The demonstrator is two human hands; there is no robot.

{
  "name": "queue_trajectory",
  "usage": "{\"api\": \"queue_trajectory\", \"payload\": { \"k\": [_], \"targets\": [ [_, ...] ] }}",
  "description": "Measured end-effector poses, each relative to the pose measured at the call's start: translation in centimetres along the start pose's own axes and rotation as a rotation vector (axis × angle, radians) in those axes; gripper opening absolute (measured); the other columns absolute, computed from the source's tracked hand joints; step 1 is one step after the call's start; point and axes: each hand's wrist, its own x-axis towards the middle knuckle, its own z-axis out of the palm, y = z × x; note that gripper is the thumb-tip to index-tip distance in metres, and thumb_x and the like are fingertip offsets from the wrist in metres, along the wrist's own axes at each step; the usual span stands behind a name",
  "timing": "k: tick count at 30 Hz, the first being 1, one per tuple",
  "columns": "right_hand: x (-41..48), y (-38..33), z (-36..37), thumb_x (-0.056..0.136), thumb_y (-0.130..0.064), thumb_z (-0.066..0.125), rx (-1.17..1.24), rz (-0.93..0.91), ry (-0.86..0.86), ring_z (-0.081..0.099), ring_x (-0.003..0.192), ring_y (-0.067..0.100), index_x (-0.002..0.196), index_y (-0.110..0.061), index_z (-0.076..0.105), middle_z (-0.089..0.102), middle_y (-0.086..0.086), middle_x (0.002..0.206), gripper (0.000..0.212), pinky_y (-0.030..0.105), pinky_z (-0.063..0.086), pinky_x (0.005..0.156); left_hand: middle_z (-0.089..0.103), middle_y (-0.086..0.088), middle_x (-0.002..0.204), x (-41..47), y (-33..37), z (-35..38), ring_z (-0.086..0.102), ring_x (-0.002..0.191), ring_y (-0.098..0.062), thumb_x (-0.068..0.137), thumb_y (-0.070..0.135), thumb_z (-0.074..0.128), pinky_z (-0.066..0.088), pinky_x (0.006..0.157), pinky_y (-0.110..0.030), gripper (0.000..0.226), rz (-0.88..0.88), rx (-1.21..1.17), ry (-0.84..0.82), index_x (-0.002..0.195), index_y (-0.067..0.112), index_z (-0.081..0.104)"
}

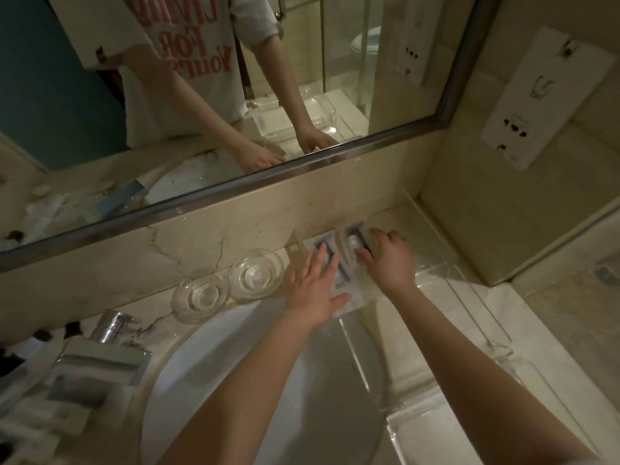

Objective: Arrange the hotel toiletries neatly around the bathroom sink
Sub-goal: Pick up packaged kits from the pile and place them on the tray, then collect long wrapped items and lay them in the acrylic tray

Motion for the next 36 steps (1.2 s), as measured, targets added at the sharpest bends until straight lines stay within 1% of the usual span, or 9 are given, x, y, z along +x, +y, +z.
{"api": "queue_trajectory", "payload": {
  "k": [3, 12, 15, 20, 24, 27, 29, 33, 36],
  "targets": [
    [-0.4, 0.0, 0.1, 0.086, -0.041, 0.060, -0.038, -0.067, 0.019, 0.057, 0.091, 0.040, 0.117, -0.011, 0.061, 0.062, 0.022, 0.098, 0.043, 0.037, 0.044, 0.071, -0.021, 0.004, 0.157, -0.1, 0.4, 0.6, -0.014, 0.146, -0.018, 0.088, 0.059, 0.040, 0.005, 0.117, -0.047, 0.080, -0.030, -0.020, 0.046, 0.148, 0.029, -0.003],
    [1.1, 0.6, -0.2, 0.084, -0.040, 0.063, 0.022, -0.061, -0.112, 0.057, 0.095, 0.031, 0.125, -0.025, 0.058, 0.062, 0.010, 0.101, 0.044, 0.036, 0.046, 0.075, -0.020, 0.006, 0.157, 0.1, 0.1, -0.2, -0.012, 0.146, -0.017, 0.088, 0.058, 0.042, 0.004, 0.115, -0.053, 0.079, -0.024, 0.000, 0.024, 0.148, 0.031, -0.001],
    [1.1, 0.6, -0.3, 0.084, -0.043, 0.062, -0.015, -0.046, -0.112, 0.054, 0.101, 0.032, 0.127, -0.024, 0.056, 0.061, 0.012, 0.109, 0.047, 0.036, 0.044, 0.078, -0.021, 0.006, 0.157, 0.1, 0.1, -0.4, -0.012, 0.146, -0.017, 0.088, 0.058, 0.041, 0.003, 0.116, -0.054, 0.079, -0.017, 0.006, 0.011, 0.148, 0.031, -0.003],
    [-1.4, 0.1, -1.0, 0.088, -0.038, 0.059, -0.023, -0.068, -0.007, 0.048, 0.114, 0.037, 0.131, -0.012, 0.051, 0.053, 0.017, 0.128, 0.051, 0.043, 0.041, 0.093, -0.018, 0.005, 0.158, -1.2, -0.5, -0.7, -0.014, 0.146, -0.016, 0.091, 0.055, 0.040, -0.001, 0.118, -0.049, 0.078, -0.033, -0.053, 0.056, 0.148, 0.029, -0.006],
    [-5.3, -1.6, -1.6, 0.086, -0.040, 0.051, 0.027, -0.226, 0.062, 0.057, 0.104, 0.038, 0.121, -0.007, 0.058, 0.060, 0.018, 0.119, 0.049, 0.043, 0.046, 0.087, -0.002, -0.001, 0.160, -4.9, -2.1, -1.1, -0.004, 0.147, -0.018, 0.092, 0.043, 0.044, 0.007, 0.119, -0.046, 0.068, -0.054, -0.135, 0.187, 0.149, 0.023, 0.011],
    [-9.4, -3.9, -1.3, 0.083, -0.042, 0.046, 0.086, -0.331, 0.028, 0.058, 0.103, 0.037, 0.117, -0.007, 0.060, 0.063, 0.016, 0.115, 0.051, 0.043, 0.048, 0.087, 0.028, -0.008, 0.153, -9.4, -4.0, -0.8, 0.019, 0.144, -0.025, 0.087, 0.041, 0.040, 0.021, 0.116, -0.041, 0.059, -0.073, -0.197, 0.328, 0.139, 0.014, 0.040],
    [-12.3, -5.8, -0.8, 0.082, -0.041, 0.046, 0.115, -0.381, -0.027, 0.058, 0.103, 0.036, 0.117, -0.008, 0.060, 0.063, 0.015, 0.115, 0.050, 0.043, 0.048, 0.087, 0.044, -0.011, 0.144, -12.9, -5.4, -0.4, 0.035, 0.136, -0.029, 0.079, 0.045, 0.030, 0.027, 0.111, -0.037, 0.066, -0.093, -0.244, 0.394, 0.130, 0.010, 0.052],
    [-17.6, -10.0, 1.5, 0.082, -0.026, 0.062, 0.127, -0.467, -0.158, 0.056, 0.108, 0.034, 0.122, -0.009, 0.057, 0.061, 0.013, 0.118, 0.044, 0.039, 0.044, 0.093, 0.051, -0.014, 0.138, -19.8, -9.3, 1.4, 0.043, 0.131, -0.029, 0.083, 0.037, 0.041, 0.028, 0.111, -0.031, 0.056, -0.200, -0.340, 0.394, 0.128, 0.007, 0.055],
    [-21.0, -13.3, 4.0, 0.081, -0.020, 0.063, 0.158, -0.535, -0.288, 0.054, 0.113, 0.035, 0.125, -0.008, 0.055, 0.059, 0.013, 0.123, 0.046, 0.040, 0.043, 0.096, 0.055, -0.014, 0.133, -24.4, -12.6, 2.9, 0.048, 0.127, -0.029, 0.082, 0.036, 0.043, 0.031, 0.109, -0.031, 0.054, -0.316, -0.408, 0.412, 0.125, 0.006, 0.058]
  ]
}}
